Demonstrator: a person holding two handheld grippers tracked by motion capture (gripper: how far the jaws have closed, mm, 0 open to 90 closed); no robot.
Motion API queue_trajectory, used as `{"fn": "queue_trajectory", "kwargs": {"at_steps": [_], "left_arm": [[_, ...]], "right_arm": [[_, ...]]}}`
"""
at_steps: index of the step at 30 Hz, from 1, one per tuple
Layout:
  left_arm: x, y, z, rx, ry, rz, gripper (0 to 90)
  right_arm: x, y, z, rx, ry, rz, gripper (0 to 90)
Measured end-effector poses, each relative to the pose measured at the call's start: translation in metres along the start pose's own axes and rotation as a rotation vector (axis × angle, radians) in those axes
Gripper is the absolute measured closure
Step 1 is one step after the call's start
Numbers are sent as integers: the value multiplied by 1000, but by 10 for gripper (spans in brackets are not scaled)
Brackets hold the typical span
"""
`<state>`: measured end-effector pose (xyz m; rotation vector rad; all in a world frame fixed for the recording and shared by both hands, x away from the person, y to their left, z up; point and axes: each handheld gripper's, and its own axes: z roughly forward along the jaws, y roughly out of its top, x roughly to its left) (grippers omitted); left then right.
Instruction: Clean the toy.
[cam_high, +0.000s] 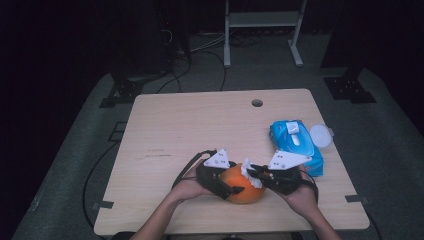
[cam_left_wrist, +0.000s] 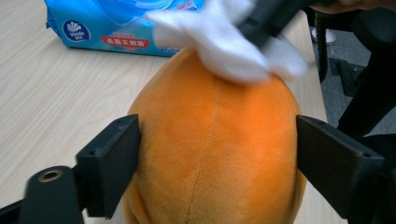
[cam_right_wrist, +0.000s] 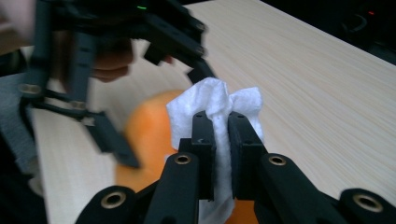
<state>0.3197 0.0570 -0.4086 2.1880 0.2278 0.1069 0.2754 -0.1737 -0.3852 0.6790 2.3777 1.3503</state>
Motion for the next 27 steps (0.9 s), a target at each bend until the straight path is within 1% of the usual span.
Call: {"fn": "queue_trajectory", "kwargs": {"at_steps": [1, 3, 5, 7, 9, 13, 16, 20, 21, 24, 27], "left_arm": [[0, -1, -2, 0, 2, 7, 211], [2, -3, -4, -3, 8, 10, 227], [6, -6, -6, -2, 7, 0, 233], [10, -11, -8, -2, 0, 3, 254], [14, -15, -11, -4, -12, -16, 254], [18, -19, -14, -7, -20, -32, 253], [20, -22, -15, -7, -21, -29, 253], [21, -24, -17, -9, -28, -35, 253], [21, -25, -17, -11, -28, -34, 253], [24, -27, -18, -13, -30, -49, 252], [28, -31, -19, -19, -36, -74, 251]], "right_arm": [[2, 1, 1, 4, -3, -14, 815], [0, 0, 0, 3, 4, -9, 815], [-6, -3, -2, 5, -1, 8, 815], [-12, -8, -4, 16, -16, 20, 815], [-18, -14, -7, 22, -29, 47, 815], [-30, -22, -9, 36, -43, 76, 815], [-33, -26, -12, 51, -57, 76, 815], [-34, -29, -14, 86, -58, 67, 815], [-34, -30, -14, 87, -55, 67, 814], [-35, -34, -15, 117, -55, 66, 814], [-37, -41, -13, 147, -60, 67, 814]]}}
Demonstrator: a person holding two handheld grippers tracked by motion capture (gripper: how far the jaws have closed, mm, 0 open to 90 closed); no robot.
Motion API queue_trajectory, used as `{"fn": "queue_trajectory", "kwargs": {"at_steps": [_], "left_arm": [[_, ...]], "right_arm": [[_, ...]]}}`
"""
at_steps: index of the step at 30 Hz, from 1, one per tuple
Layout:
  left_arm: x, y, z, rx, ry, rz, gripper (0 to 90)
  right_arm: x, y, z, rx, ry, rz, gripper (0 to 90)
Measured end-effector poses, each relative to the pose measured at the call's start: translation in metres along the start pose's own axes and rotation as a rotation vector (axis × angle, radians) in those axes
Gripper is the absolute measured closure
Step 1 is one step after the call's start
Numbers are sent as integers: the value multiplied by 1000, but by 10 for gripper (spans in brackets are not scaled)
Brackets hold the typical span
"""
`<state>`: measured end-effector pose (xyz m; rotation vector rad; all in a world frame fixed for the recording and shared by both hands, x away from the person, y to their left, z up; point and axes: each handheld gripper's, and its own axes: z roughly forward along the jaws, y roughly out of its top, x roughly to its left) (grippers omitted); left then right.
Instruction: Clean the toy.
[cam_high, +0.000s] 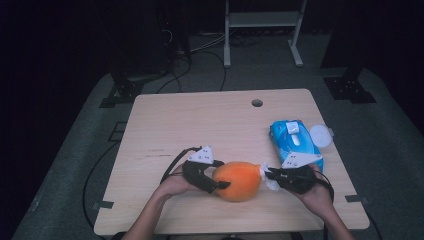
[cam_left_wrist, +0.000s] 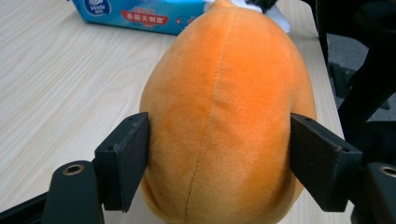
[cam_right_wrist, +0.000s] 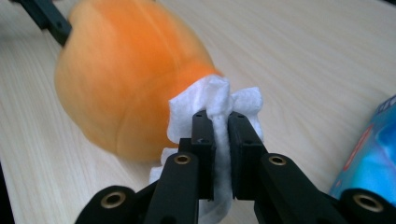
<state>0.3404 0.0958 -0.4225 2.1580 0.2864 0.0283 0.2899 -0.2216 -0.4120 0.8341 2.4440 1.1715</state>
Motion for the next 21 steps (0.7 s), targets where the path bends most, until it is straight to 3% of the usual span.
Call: {"fn": "queue_trajectory", "kwargs": {"at_steps": [4, 7, 10, 12, 15, 16, 18, 21], "left_arm": [[1, 0, 1, -4, 10, -21, 241], [1, 1, 3, -12, 12, -29, 242], [2, 0, 1, -8, 12, -32, 242], [4, -2, 0, -17, 18, -47, 243], [8, -4, -3, -27, 28, -69, 246], [7, -4, -2, -30, 25, -67, 247], [1, 0, 1, -12, 14, -19, 248], [-8, 5, 4, 0, 13, 30, 247]], "right_arm": [[8, 7, -1, -28, 26, -12, 815], [17, 17, -5, -84, 85, -23, 814], [22, 18, -2, -72, 79, -49, 814], [16, 14, 0, -68, 89, -27, 814], [3, 2, 5, -5, 49, 8, 814], [1, 0, 6, 5, 45, 17, 814], [0, 0, 7, -4, 52, 29, 815], [2, 11, 3, -59, 47, 21, 815]]}}
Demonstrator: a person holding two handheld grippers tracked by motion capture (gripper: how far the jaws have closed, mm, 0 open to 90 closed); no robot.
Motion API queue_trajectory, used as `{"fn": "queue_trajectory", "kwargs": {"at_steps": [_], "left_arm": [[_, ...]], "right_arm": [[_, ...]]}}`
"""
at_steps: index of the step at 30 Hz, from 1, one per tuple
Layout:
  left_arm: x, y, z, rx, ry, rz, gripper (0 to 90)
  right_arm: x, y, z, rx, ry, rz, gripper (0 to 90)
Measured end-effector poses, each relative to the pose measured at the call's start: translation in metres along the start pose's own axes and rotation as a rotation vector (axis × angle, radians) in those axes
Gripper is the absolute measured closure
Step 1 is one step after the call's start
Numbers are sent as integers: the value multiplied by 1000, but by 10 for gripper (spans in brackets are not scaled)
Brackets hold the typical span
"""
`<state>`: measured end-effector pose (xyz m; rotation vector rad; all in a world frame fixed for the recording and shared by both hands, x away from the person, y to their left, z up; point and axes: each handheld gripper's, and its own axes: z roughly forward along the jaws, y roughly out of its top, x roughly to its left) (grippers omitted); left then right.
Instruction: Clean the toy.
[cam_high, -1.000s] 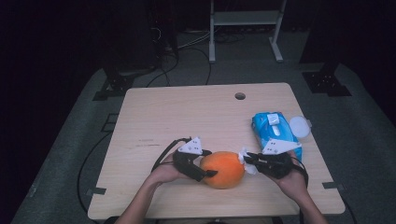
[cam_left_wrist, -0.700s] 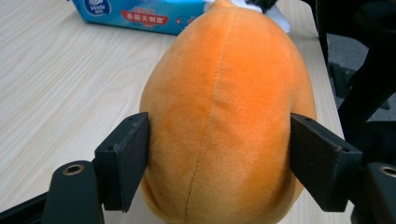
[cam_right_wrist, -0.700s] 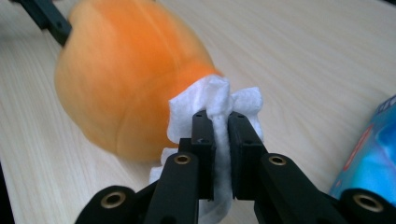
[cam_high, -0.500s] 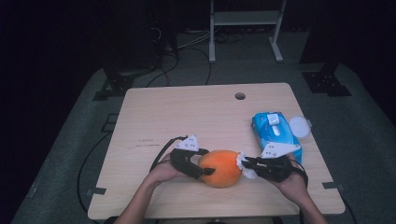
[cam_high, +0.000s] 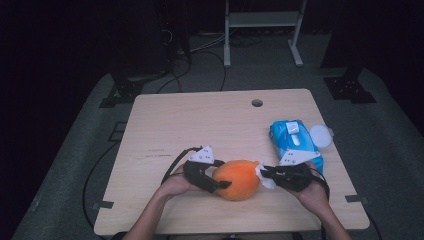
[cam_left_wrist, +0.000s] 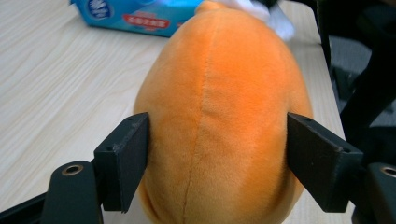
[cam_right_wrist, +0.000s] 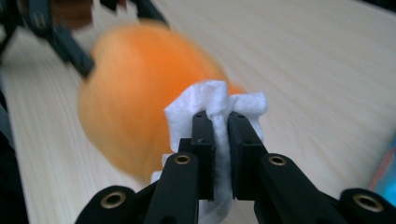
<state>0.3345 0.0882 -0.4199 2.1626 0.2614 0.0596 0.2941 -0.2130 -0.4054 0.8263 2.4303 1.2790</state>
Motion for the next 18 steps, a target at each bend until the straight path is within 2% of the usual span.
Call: {"fn": "queue_trajectory", "kwargs": {"at_steps": [3, 5, 8, 9, 11, 14, 16, 18], "left_arm": [[-10, 5, 3, 8, -6, 53, 247], [-12, 7, 4, 20, -4, 84, 248], [-13, 7, 4, 11, -8, 92, 252], [-13, 7, 5, 8, -7, 89, 252], [-13, 6, 6, -5, -4, 80, 250], [-15, 8, 8, -12, -2, 89, 244], [-18, 9, 11, -13, -2, 109, 234], [-19, 10, 12, -6, 3, 108, 205]], "right_arm": [[1, 7, -3, -36, 4, 4, 813], [-1, 7, -3, -39, 3, 14, 813], [-8, 1, -2, -26, 0, 34, 814], [-11, -1, -2, -16, -15, 43, 814], [-15, -5, -3, -8, -10, 69, 815], [-11, 0, -5, -26, -3, 56, 816], [-3, 7, -6, -60, 31, 36, 816], [5, 12, -3, -50, 29, -8, 815]]}}
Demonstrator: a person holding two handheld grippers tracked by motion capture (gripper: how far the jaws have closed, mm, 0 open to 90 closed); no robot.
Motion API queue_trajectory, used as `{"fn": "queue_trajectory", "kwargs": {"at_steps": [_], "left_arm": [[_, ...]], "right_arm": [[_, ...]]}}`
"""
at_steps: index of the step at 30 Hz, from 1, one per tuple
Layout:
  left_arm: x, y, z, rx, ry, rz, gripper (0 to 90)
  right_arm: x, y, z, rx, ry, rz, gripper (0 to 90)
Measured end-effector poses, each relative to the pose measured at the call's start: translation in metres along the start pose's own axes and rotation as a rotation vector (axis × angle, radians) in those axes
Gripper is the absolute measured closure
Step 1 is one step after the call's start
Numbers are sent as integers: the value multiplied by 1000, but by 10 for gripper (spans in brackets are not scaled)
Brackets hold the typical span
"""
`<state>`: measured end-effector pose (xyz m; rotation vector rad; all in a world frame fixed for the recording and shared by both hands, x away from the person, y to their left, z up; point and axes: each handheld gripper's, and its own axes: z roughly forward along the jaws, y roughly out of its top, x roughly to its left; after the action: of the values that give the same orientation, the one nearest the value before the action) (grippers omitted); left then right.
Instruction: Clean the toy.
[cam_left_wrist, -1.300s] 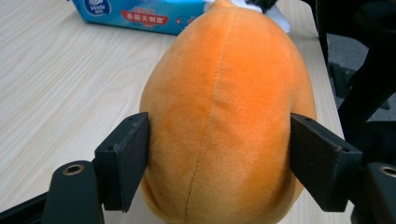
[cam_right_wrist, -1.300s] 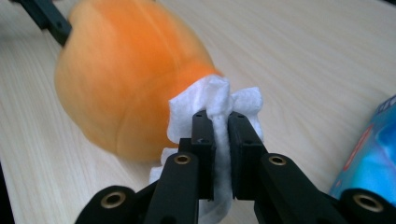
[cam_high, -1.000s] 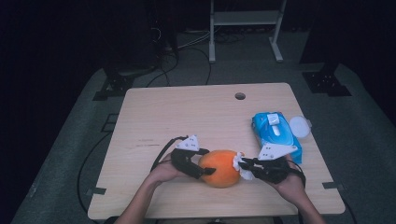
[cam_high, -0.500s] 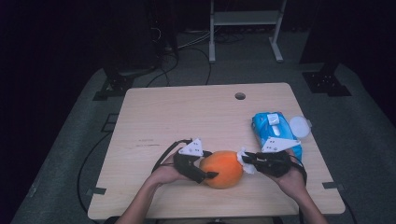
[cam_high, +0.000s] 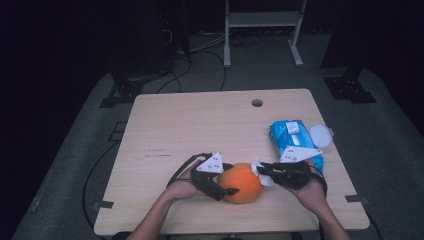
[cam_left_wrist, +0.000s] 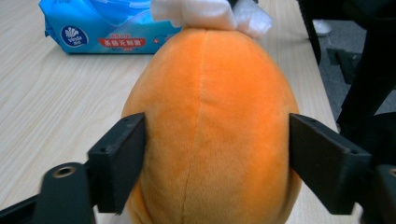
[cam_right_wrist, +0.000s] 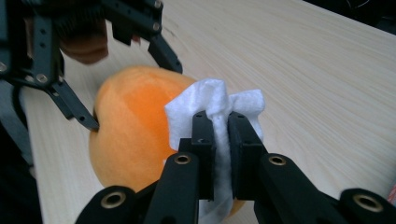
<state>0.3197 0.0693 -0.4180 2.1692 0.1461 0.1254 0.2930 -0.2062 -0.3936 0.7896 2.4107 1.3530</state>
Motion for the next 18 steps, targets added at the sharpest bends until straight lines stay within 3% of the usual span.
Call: {"fn": "queue_trajectory", "kwargs": {"at_steps": [2, 5, 8, 12, 14, 17, 18], "left_arm": [[3, -1, -1, -4, -9, -27, 178], [12, -4, -5, -24, -43, -108, 106], [19, -11, -6, -56, -74, -179, 88], [20, -17, 5, -30, -129, -208, 89], [20, -19, 8, -35, -129, -227, 140], [17, -15, 1, -82, -97, -230, 304], [16, -12, -1, -102, -89, -233, 320]], "right_arm": [[0, -2, 2, 8, 2, 1, 814], [-8, -8, -1, 5, 9, 42, 814], [-13, -14, -4, 9, 2, 55, 814], [-18, -17, -5, 0, 13, 80, 813], [-17, -17, -4, 0, 14, 80, 814], [-16, -15, -6, -3, 2, 78, 815], [-16, -15, -6, -7, -6, 76, 815]]}}
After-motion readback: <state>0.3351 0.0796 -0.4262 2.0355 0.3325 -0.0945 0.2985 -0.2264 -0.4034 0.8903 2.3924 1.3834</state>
